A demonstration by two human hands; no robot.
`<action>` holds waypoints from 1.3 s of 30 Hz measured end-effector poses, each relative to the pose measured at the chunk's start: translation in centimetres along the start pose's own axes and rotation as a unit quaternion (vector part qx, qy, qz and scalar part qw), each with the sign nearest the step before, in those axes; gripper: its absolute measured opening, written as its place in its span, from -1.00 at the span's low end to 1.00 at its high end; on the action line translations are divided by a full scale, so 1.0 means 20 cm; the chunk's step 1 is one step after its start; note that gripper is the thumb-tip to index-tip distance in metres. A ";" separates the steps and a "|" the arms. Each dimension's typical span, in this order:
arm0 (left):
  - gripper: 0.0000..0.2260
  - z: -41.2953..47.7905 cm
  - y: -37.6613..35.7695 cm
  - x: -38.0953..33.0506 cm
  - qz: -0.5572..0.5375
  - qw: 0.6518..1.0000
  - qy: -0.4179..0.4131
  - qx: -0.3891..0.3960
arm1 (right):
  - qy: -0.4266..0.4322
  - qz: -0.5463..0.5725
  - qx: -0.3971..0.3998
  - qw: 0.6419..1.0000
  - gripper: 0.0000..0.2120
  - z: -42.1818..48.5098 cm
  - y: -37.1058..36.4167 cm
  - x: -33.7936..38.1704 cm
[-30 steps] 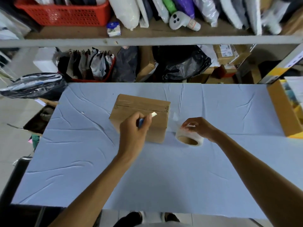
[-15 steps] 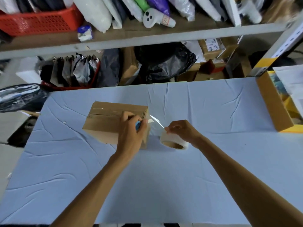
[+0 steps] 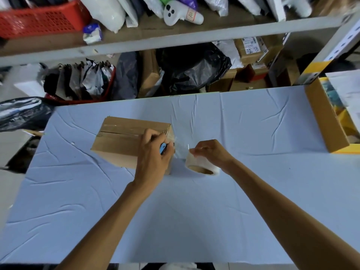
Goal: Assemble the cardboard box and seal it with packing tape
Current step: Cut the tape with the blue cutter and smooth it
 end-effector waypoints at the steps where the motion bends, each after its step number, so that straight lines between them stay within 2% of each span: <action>1: -0.78 0.00 0.00 0.00 -0.002 1.000 -0.001 0.002 | 0.001 -0.002 -0.001 1.000 -0.82 0.00 0.00 0.00; 13: -0.92 0.03 -0.05 0.06 0.010 0.999 0.031 0.019 | 0.017 -0.015 -0.021 1.000 -0.74 -0.02 0.01 0.01; 19: -0.88 0.02 -0.05 0.04 0.040 0.999 0.011 0.018 | 0.024 -0.007 -0.022 0.999 -0.74 -0.01 0.01 0.01; 23: -0.93 0.02 -0.05 0.04 0.061 0.998 -0.006 0.020 | 0.032 -0.003 -0.023 0.999 -0.74 0.00 0.00 -0.01; 28: -0.94 0.04 -0.06 0.05 0.081 0.995 -0.020 0.049 | 0.048 0.004 -0.039 0.998 -0.77 -0.03 0.01 -0.02; 35: -0.78 0.04 0.03 0.11 0.031 0.997 -0.035 0.063 | 0.099 -0.013 -0.072 0.992 -0.76 -0.09 0.04 0.09; 39: -0.66 0.02 0.05 0.15 -0.012 0.997 -0.008 0.070 | 0.074 -0.085 -0.049 0.992 -0.75 -0.12 0.03 0.16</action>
Point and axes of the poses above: each hand's wrist, its own z-axis towards the middle knuckle, its own y-axis out of the back of the hand, x = y × z, the point moved 6 cm from there along z, towards the middle knuckle, and after that the axes turned 6 degrees about x, right-handed, at the moved point
